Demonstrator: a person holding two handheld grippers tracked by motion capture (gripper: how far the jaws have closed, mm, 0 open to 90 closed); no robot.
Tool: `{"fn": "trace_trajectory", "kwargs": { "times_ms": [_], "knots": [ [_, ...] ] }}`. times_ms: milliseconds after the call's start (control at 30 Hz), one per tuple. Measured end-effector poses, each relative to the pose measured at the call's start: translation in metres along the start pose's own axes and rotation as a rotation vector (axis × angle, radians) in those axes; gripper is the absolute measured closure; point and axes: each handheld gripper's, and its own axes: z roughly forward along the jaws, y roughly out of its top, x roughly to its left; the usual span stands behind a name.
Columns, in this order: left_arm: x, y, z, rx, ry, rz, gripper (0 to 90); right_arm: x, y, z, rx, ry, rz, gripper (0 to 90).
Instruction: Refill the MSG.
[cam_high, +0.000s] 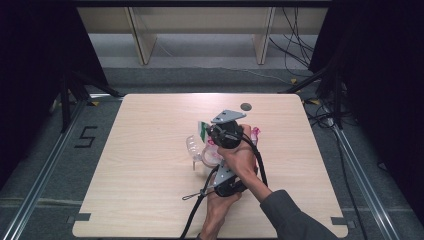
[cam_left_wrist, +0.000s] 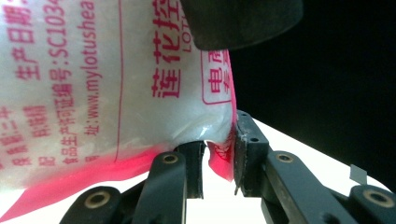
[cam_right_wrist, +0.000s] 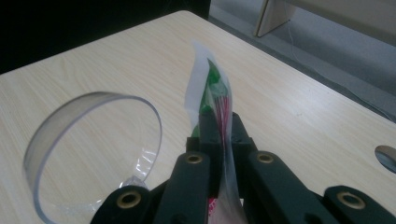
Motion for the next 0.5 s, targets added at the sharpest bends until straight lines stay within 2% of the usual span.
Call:
{"fn": "trace_trajectory", "kwargs": {
  "times_ms": [33, 133, 200, 233, 367, 400, 433, 467, 500],
  "knots": [
    [-0.0002, 0.0001, 0.0003, -0.003, 0.001, -0.002, 75.3, -0.0004, 0.0004, -0.0005, 0.013, 0.002, -0.004, 89.4],
    [0.0, 0.0002, 0.0001, -0.005, 0.004, -0.004, 75.4, -0.0014, 0.0019, -0.0017, -0.003, 0.017, 0.024, 89.4],
    [0.0002, 0.0002, -0.0001, 0.002, 0.003, 0.001, 75.3, -0.0016, 0.0007, -0.0012, 0.009, 0.007, 0.007, 89.4],
    [0.0, 0.0002, -0.0001, 0.0, 0.002, -0.001, 75.3, -0.0002, 0.0001, 0.0003, -0.002, -0.005, 0.005, 89.5],
    [0.0003, 0.0002, -0.0002, -0.001, 0.0, -0.005, 75.4, -0.0016, 0.0008, -0.0013, 0.005, 0.01, 0.008, 89.4],
    [-0.0034, -0.0002, 0.0023, -0.037, -0.012, -0.05, 75.4, -0.0012, 0.0, -0.0003, 0.002, 0.002, 0.003, 89.4],
    [-0.0054, -0.0001, 0.004, -0.06, -0.012, -0.076, 75.4, -0.0003, -0.0002, -0.0002, 0.008, 0.0, 0.0, 89.4],
    [-0.004, 0.0, 0.0029, -0.046, -0.011, -0.057, 75.3, 0.0002, 0.0, -0.0005, 0.014, 0.0, -0.002, 89.4],
    [0.0003, 0.0004, -0.0003, -0.002, 0.002, -0.004, 75.4, -0.0001, 0.0002, -0.0004, 0.004, 0.0, 0.003, 89.5]
  ]
}}
